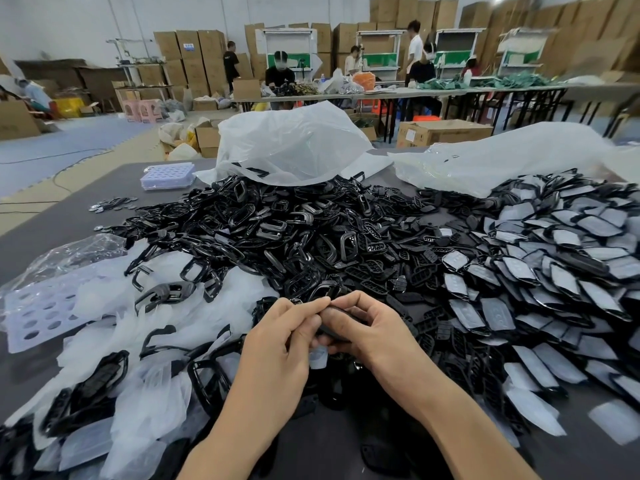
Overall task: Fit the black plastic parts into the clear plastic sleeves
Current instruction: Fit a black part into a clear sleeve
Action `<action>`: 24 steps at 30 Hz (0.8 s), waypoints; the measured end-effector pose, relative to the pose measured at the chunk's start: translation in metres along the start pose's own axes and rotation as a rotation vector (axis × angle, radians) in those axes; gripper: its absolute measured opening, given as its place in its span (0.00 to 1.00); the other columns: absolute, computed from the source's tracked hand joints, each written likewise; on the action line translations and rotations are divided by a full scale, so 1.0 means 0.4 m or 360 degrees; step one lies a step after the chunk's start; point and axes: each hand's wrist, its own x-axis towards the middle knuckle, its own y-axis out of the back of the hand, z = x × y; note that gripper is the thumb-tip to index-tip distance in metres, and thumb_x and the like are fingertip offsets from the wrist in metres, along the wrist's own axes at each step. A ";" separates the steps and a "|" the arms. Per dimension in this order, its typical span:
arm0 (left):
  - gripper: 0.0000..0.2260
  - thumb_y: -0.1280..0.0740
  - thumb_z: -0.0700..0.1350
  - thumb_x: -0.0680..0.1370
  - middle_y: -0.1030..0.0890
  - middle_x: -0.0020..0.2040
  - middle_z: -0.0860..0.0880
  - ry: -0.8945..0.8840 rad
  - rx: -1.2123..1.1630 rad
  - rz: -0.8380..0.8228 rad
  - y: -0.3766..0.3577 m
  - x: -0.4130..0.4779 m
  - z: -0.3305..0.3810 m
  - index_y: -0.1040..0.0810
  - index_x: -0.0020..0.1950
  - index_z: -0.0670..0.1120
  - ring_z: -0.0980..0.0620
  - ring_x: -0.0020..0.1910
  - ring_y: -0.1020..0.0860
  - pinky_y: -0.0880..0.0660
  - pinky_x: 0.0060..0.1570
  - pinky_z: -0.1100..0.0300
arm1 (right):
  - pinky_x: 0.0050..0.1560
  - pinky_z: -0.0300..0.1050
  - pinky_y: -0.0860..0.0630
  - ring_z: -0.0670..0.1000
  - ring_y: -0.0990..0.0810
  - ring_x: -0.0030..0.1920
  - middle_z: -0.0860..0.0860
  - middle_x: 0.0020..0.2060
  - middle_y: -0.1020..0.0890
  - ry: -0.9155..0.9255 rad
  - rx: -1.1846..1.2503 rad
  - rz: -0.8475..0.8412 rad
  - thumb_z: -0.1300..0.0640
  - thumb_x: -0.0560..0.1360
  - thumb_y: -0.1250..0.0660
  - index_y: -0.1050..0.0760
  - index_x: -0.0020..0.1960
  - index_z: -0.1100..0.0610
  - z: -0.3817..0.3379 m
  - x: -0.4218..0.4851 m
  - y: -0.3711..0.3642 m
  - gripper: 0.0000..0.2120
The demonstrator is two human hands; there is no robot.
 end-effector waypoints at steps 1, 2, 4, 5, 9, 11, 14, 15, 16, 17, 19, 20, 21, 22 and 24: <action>0.19 0.35 0.37 0.81 0.23 0.43 0.57 -0.0009 0.0004 -0.0008 0.002 0.000 0.001 0.20 0.56 0.63 0.56 0.44 0.20 0.26 0.43 0.71 | 0.44 0.42 0.19 0.52 0.15 0.41 0.55 0.40 0.15 -0.0004 -0.0012 -0.0005 0.57 0.75 0.26 0.17 0.43 0.49 -0.002 0.000 0.001 0.04; 0.19 0.36 0.37 0.81 0.23 0.43 0.57 -0.0018 0.0006 -0.0013 0.002 0.000 0.002 0.20 0.56 0.63 0.57 0.44 0.20 0.26 0.43 0.71 | 0.44 0.42 0.19 0.52 0.15 0.41 0.55 0.40 0.15 -0.0007 -0.0018 -0.0019 0.58 0.76 0.26 0.18 0.43 0.49 -0.005 -0.001 0.002 0.05; 0.18 0.36 0.37 0.81 0.23 0.44 0.57 -0.0043 -0.0012 -0.0011 0.000 -0.001 0.009 0.20 0.56 0.62 0.58 0.43 0.20 0.26 0.43 0.72 | 0.44 0.42 0.19 0.52 0.15 0.40 0.55 0.39 0.15 -0.0011 -0.0020 -0.0048 0.59 0.76 0.27 0.20 0.42 0.51 -0.013 -0.004 0.003 0.06; 0.17 0.36 0.39 0.81 0.22 0.44 0.58 -0.0064 -0.0017 -0.0007 -0.002 -0.002 0.015 0.20 0.56 0.62 0.59 0.44 0.20 0.26 0.43 0.73 | 0.42 0.41 0.20 0.52 0.15 0.38 0.55 0.38 0.16 -0.0015 -0.0010 -0.0044 0.60 0.76 0.28 0.22 0.41 0.52 -0.017 -0.005 0.004 0.07; 0.09 0.40 0.52 0.84 0.20 0.52 0.63 -0.0245 0.0272 0.0031 -0.004 -0.011 0.017 0.23 0.60 0.63 0.63 0.50 0.20 0.26 0.47 0.72 | 0.38 0.39 0.21 0.50 0.17 0.35 0.56 0.36 0.17 0.0007 0.0007 0.0070 0.65 0.78 0.31 0.28 0.43 0.58 -0.023 -0.006 0.004 0.08; 0.11 0.43 0.50 0.84 0.22 0.50 0.61 -0.0395 0.0532 -0.0036 0.001 -0.015 0.011 0.25 0.64 0.58 0.62 0.45 0.22 0.25 0.41 0.66 | 0.38 0.39 0.21 0.50 0.18 0.35 0.54 0.36 0.17 0.0037 0.0060 0.0139 0.63 0.77 0.31 0.27 0.39 0.54 -0.025 -0.005 0.001 0.10; 0.16 0.44 0.48 0.82 0.26 0.45 0.59 -0.0521 0.0824 -0.0155 0.008 -0.016 0.013 0.26 0.67 0.55 0.61 0.36 0.28 0.27 0.31 0.62 | 0.35 0.38 0.22 0.48 0.20 0.33 0.51 0.32 0.19 0.0062 0.0138 0.0266 0.64 0.77 0.30 0.28 0.32 0.49 -0.021 0.002 0.000 0.18; 0.16 0.43 0.47 0.82 0.26 0.44 0.58 -0.0537 0.0865 -0.0201 0.006 -0.017 0.016 0.26 0.67 0.55 0.60 0.35 0.28 0.27 0.30 0.62 | 0.33 0.37 0.24 0.46 0.22 0.31 0.49 0.31 0.20 0.0072 0.0143 0.0308 0.64 0.77 0.31 0.28 0.31 0.48 -0.020 0.004 0.001 0.20; 0.16 0.43 0.47 0.81 0.25 0.44 0.58 -0.0546 0.0866 -0.0250 0.003 -0.020 0.019 0.25 0.67 0.55 0.59 0.36 0.26 0.27 0.30 0.61 | 0.33 0.36 0.25 0.45 0.23 0.30 0.48 0.30 0.21 0.0081 0.0137 0.0345 0.64 0.77 0.31 0.29 0.30 0.47 -0.018 0.005 0.002 0.21; 0.16 0.43 0.47 0.80 0.24 0.44 0.57 -0.0556 0.0846 -0.0297 -0.001 -0.024 0.023 0.25 0.67 0.55 0.58 0.36 0.25 0.26 0.29 0.59 | 0.33 0.36 0.24 0.46 0.22 0.31 0.48 0.30 0.22 0.0084 0.0135 0.0373 0.64 0.77 0.30 0.29 0.30 0.46 -0.018 0.005 0.003 0.21; 0.17 0.41 0.45 0.78 0.24 0.42 0.57 -0.0585 0.0810 -0.0374 -0.011 -0.029 0.028 0.24 0.66 0.55 0.56 0.34 0.25 0.27 0.29 0.60 | 0.35 0.39 0.22 0.49 0.18 0.34 0.52 0.33 0.21 0.0077 0.0159 0.0411 0.63 0.76 0.30 0.29 0.31 0.47 -0.022 0.004 0.006 0.19; 0.18 0.41 0.45 0.77 0.24 0.41 0.57 -0.0596 0.0796 -0.0410 -0.017 -0.031 0.029 0.24 0.65 0.56 0.56 0.34 0.25 0.27 0.29 0.60 | 0.35 0.39 0.22 0.50 0.18 0.34 0.53 0.34 0.20 0.0072 0.0176 0.0431 0.63 0.76 0.30 0.30 0.32 0.48 -0.023 0.004 0.007 0.18; 0.18 0.40 0.45 0.77 0.24 0.40 0.56 -0.0607 0.0786 -0.0450 -0.022 -0.033 0.029 0.23 0.64 0.56 0.55 0.34 0.25 0.27 0.29 0.59 | 0.34 0.39 0.22 0.51 0.17 0.34 0.53 0.35 0.20 0.0065 0.0190 0.0448 0.64 0.76 0.30 0.30 0.32 0.49 -0.023 0.004 0.008 0.18; 0.17 0.39 0.45 0.76 0.24 0.39 0.56 -0.0636 0.0794 -0.0498 -0.027 -0.035 0.029 0.23 0.62 0.57 0.55 0.34 0.25 0.26 0.29 0.59 | 0.34 0.39 0.22 0.51 0.17 0.35 0.53 0.35 0.20 0.0059 0.0207 0.0459 0.64 0.76 0.30 0.30 0.33 0.50 -0.024 0.004 0.008 0.18; 0.13 0.38 0.45 0.75 0.24 0.38 0.55 -0.0759 0.0833 -0.0587 -0.039 -0.043 0.029 0.19 0.55 0.56 0.55 0.34 0.24 0.25 0.31 0.59 | 0.34 0.39 0.22 0.51 0.16 0.35 0.51 0.34 0.20 0.0061 0.0226 0.0461 0.64 0.77 0.30 0.31 0.34 0.51 -0.024 0.006 0.006 0.17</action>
